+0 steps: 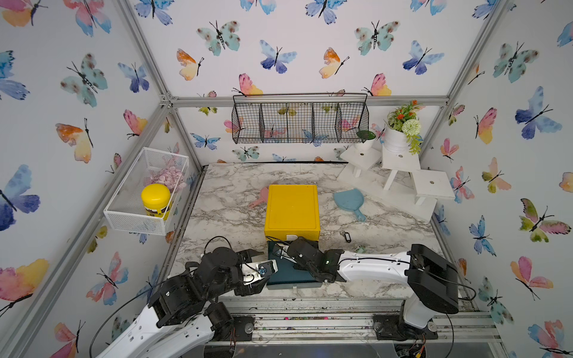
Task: Take the keys out of the drawer
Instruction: Pick up the key from the drawer.
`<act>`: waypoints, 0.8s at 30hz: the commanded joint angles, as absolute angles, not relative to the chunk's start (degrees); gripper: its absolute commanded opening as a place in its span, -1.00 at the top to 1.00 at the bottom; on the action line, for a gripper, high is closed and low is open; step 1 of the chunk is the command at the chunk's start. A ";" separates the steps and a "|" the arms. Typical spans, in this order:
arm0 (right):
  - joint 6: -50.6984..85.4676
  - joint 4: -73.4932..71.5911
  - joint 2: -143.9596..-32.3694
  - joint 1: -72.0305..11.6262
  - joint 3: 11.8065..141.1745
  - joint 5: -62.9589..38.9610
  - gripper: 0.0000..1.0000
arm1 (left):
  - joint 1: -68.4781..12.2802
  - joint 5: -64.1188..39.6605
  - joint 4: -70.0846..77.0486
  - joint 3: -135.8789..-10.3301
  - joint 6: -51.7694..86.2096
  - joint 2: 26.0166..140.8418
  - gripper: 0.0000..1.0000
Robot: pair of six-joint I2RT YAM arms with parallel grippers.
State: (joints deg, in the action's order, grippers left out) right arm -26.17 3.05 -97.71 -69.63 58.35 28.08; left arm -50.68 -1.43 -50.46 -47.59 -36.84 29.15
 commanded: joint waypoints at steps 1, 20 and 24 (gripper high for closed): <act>-25.52 7.14 -97.37 -69.35 58.54 19.86 0.95 | -50.45 -2.22 -50.28 -48.34 -36.65 28.70 -0.53; -21.99 9.99 -92.20 -69.32 62.31 11.16 0.65 | -50.45 -2.73 -50.18 -47.90 -36.83 28.21 -0.53; -21.41 8.27 -93.43 -69.34 63.12 10.10 0.50 | -50.45 -2.56 -50.14 -47.55 -36.82 27.71 -0.53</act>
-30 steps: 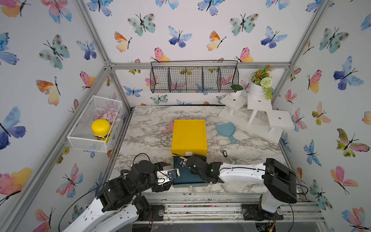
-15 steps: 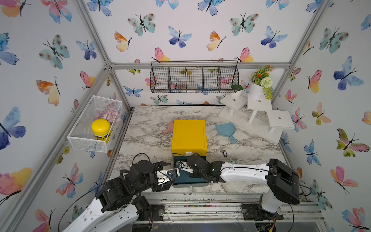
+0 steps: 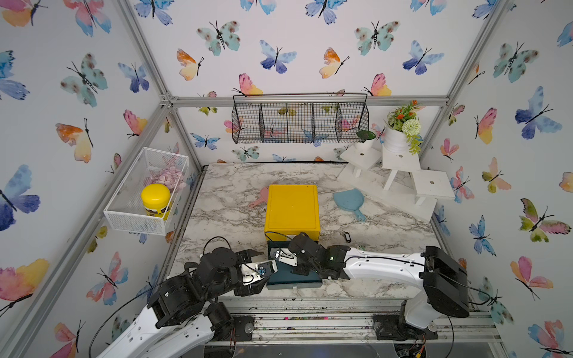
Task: Take the keys out of the drawer
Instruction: Pick up the key from the drawer.
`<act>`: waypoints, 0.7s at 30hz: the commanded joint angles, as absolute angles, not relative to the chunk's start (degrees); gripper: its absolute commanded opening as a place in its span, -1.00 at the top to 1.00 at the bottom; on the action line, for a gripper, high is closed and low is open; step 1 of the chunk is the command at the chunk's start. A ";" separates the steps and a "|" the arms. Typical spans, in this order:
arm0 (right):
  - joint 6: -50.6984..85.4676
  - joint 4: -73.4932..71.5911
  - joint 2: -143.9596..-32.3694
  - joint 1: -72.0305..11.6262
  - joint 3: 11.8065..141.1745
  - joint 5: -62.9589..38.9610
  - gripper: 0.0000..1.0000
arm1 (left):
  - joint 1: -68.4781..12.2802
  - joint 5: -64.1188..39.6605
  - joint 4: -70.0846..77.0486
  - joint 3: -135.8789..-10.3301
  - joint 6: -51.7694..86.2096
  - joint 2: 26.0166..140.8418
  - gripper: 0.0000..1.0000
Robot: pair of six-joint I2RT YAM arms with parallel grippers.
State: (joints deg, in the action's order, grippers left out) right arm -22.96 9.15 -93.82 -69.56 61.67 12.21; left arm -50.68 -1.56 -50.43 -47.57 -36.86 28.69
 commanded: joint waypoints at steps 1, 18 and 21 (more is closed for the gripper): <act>-21.15 8.44 -94.08 -69.32 63.79 10.11 0.47 | -50.53 -2.46 -50.27 -47.47 -36.83 27.47 -0.53; -16.37 8.88 -99.72 -69.28 65.21 14.32 0.38 | -50.46 -2.10 -51.47 -48.16 -36.47 27.10 -0.53; -15.57 8.97 -100.52 -69.30 65.70 14.85 0.43 | -50.45 -1.98 -51.42 -48.25 -36.47 27.21 -0.53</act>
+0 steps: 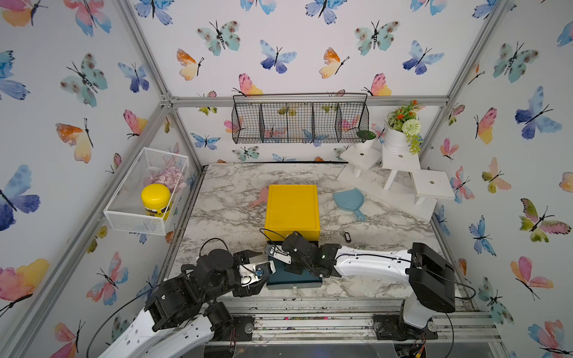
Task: Take the keys out of the drawer
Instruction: Pick up the key from the drawer.
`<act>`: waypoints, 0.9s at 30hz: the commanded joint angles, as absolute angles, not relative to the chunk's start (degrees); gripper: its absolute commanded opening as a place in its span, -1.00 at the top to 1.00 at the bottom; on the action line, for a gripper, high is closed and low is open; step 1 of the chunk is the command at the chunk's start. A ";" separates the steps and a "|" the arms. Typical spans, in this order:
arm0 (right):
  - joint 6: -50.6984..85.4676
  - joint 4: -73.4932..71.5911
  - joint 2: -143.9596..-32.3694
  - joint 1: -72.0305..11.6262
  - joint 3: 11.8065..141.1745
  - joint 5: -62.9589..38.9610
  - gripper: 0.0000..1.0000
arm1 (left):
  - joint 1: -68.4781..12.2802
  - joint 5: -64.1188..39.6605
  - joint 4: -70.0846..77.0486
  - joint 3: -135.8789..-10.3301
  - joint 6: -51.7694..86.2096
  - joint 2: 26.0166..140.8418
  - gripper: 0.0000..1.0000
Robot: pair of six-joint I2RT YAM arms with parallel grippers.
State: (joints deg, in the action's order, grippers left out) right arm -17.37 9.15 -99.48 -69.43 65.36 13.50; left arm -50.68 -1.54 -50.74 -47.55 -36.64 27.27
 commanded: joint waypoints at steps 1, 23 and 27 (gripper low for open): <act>-15.47 8.97 -100.61 -69.26 65.74 14.85 0.48 | -50.45 -1.85 -51.42 -48.21 -36.56 27.10 -0.53; -15.73 9.83 -91.61 -69.26 68.42 12.78 0.96 | -50.45 -2.98 -49.12 -48.34 -40.94 28.94 -0.53; -14.05 8.04 -86.97 -69.26 67.62 9.74 0.96 | -50.45 -3.33 -46.05 -49.25 -41.95 29.97 -0.54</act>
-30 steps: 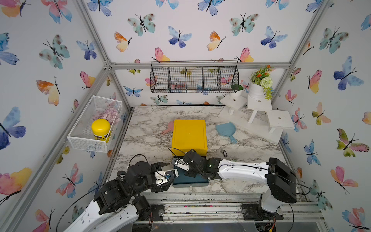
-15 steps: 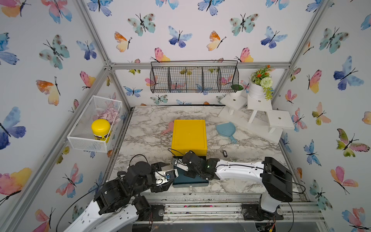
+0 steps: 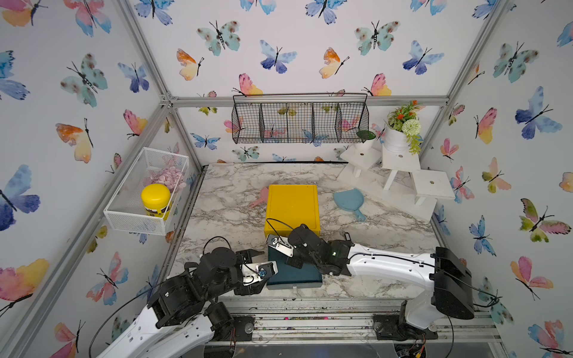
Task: Take the keys out of the drawer
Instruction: Pick up the key from the drawer, then place the key at the center of the board.
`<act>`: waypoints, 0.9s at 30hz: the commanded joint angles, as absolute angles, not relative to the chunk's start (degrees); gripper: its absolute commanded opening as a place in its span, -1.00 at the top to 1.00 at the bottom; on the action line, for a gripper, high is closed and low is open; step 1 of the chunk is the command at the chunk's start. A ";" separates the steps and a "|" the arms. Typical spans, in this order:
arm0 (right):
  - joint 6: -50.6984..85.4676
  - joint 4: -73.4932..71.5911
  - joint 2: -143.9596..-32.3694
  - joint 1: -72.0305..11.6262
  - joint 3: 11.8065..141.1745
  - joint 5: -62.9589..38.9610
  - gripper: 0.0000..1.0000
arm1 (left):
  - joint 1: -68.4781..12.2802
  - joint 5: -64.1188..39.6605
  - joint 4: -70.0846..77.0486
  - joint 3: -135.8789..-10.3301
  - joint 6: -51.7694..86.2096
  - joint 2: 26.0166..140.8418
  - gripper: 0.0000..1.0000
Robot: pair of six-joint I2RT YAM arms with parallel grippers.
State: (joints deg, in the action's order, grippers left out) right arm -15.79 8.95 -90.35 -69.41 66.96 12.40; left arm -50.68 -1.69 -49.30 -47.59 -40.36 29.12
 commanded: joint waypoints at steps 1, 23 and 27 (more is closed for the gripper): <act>-13.43 7.30 -85.93 -69.26 67.35 9.02 0.96 | -50.47 -3.58 -45.00 -49.68 -42.00 30.32 -0.54; 3.98 25.85 -77.59 -69.26 78.22 12.52 0.96 | -50.45 -10.89 -28.11 -56.58 -44.63 42.51 -0.55; 7.07 23.59 -75.07 -69.17 76.11 18.03 0.96 | -50.45 -11.02 -24.54 -56.63 -45.37 43.74 -0.55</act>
State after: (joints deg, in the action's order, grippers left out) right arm 3.07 23.75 -77.19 -69.41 76.86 12.95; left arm -50.68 -9.10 -29.78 -56.36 -44.45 43.13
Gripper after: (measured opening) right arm 0.059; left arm 0.773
